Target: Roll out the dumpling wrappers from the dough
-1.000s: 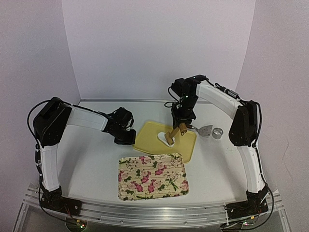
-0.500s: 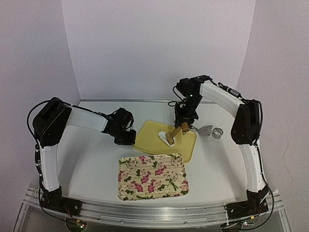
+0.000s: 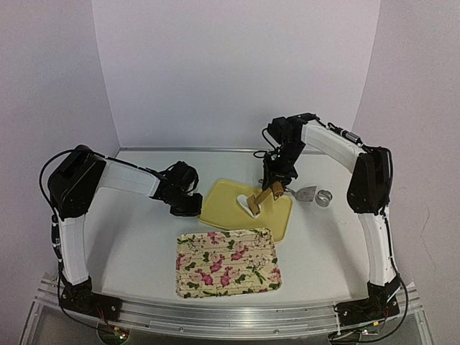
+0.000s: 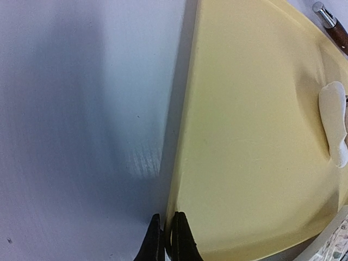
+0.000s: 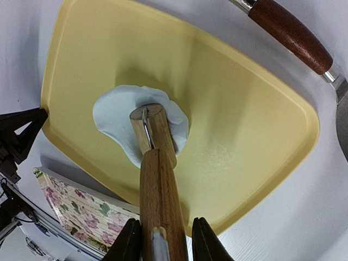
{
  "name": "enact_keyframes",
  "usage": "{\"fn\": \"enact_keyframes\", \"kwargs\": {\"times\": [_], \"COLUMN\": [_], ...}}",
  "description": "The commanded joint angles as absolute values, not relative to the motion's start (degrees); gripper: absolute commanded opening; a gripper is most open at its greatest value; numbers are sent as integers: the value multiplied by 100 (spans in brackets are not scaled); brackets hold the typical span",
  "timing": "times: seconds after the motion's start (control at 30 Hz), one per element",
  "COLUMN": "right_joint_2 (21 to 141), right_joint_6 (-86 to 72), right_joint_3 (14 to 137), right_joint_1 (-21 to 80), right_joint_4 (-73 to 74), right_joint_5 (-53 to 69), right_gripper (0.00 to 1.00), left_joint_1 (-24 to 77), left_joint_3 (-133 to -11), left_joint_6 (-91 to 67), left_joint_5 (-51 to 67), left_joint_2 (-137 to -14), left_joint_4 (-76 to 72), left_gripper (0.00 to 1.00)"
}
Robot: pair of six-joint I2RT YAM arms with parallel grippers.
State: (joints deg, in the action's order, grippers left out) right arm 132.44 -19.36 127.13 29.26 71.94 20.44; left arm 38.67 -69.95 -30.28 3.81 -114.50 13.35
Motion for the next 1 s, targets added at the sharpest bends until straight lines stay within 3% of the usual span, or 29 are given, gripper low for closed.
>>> {"fn": "enact_keyframes", "kwargs": {"times": [0.0, 0.97], "right_joint_2": [13795, 13911], "right_joint_6": [-1942, -1689], "right_joint_3": [12124, 11055], "right_joint_1": [2512, 1798], "right_joint_4": [8841, 8355], "right_joint_5": [230, 0], "right_gripper": [0, 0], "left_joint_1": [3858, 3792], "left_joint_3": [-6763, -6681], "left_joint_6": [-3160, -3219], "left_joint_5": [148, 62], "left_joint_2": [-11297, -11242], "left_joint_4": [2008, 2060], "left_gripper": [0, 0]}}
